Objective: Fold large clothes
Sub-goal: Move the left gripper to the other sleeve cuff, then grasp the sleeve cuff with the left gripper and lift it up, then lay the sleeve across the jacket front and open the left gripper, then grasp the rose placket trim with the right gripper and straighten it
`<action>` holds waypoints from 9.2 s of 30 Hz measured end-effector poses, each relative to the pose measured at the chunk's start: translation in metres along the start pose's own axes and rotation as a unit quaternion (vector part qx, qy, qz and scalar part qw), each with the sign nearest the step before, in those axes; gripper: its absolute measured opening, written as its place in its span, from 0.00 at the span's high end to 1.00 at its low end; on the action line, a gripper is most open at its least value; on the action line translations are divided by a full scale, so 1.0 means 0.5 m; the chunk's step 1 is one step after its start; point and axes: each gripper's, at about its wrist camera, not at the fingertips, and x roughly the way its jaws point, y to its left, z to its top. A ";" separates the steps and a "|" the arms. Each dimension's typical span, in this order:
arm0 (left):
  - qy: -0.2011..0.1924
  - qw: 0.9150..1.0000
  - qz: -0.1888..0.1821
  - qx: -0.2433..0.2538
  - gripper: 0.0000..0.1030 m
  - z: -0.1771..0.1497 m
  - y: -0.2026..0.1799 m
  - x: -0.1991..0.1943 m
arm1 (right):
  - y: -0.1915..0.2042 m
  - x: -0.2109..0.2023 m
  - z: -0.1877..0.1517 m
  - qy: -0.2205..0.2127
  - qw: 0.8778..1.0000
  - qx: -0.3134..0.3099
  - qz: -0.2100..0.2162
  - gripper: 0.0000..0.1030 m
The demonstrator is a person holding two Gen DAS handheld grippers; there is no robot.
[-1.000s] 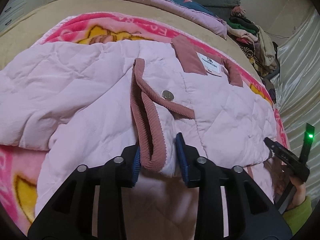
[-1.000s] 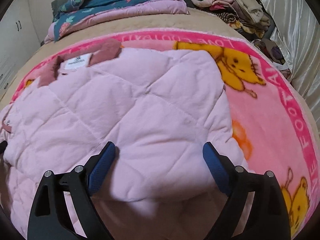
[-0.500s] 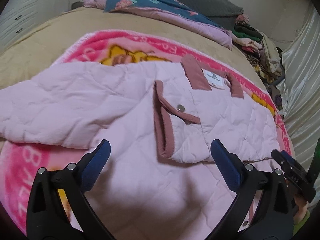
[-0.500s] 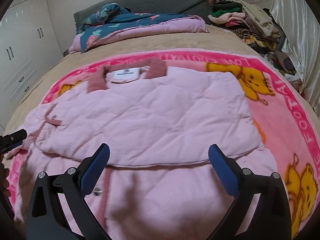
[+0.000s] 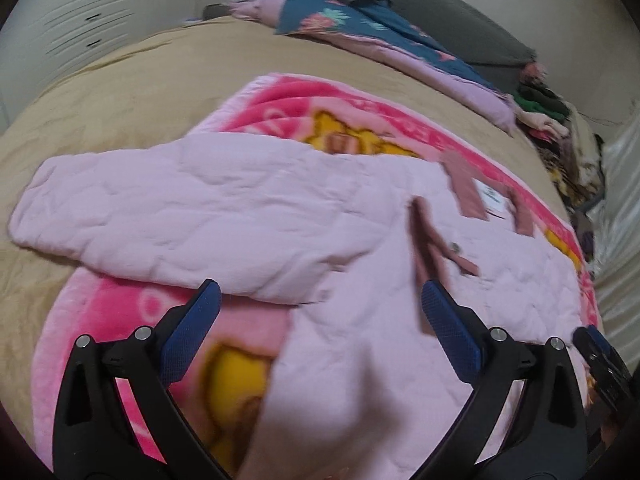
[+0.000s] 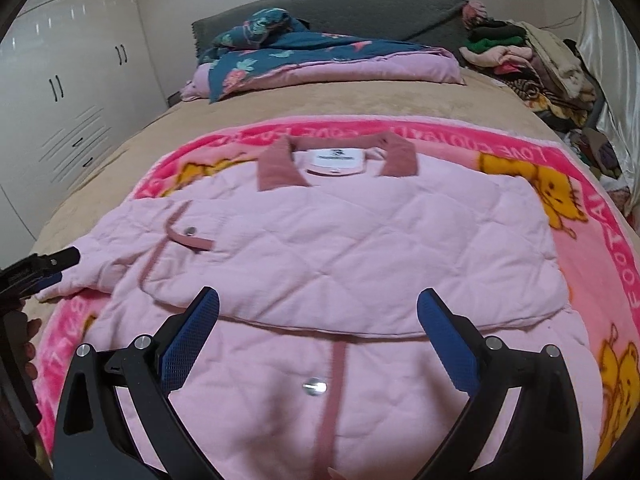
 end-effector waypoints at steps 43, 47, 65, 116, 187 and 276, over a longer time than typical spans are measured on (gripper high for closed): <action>0.013 0.956 0.109 -0.272 0.09 0.001 0.401 0.054 | 0.382 0.152 0.047 0.036 0.985 -0.122 0.113 0.04; 0.002 0.948 0.095 -0.303 0.09 -0.008 0.434 0.063 | 0.382 0.165 0.048 0.038 0.985 -0.119 0.119 0.04; -0.100 0.915 0.096 -0.380 0.24 -0.011 0.547 0.071 | 0.266 0.184 0.046 0.047 0.990 -0.092 0.092 0.04; -0.207 0.970 -0.126 0.011 0.90 0.040 -0.092 -0.194 | -0.013 -0.070 -0.072 -0.014 0.998 0.037 0.042 0.04; 0.051 0.903 -0.192 0.381 0.09 -0.282 -0.455 -0.043 | -0.326 -0.179 -0.158 -0.049 0.979 0.184 -0.078 0.04; -0.005 0.976 -0.114 0.187 0.58 -0.036 -0.240 0.101 | -0.219 0.021 0.038 -0.034 0.995 0.024 -0.096 0.36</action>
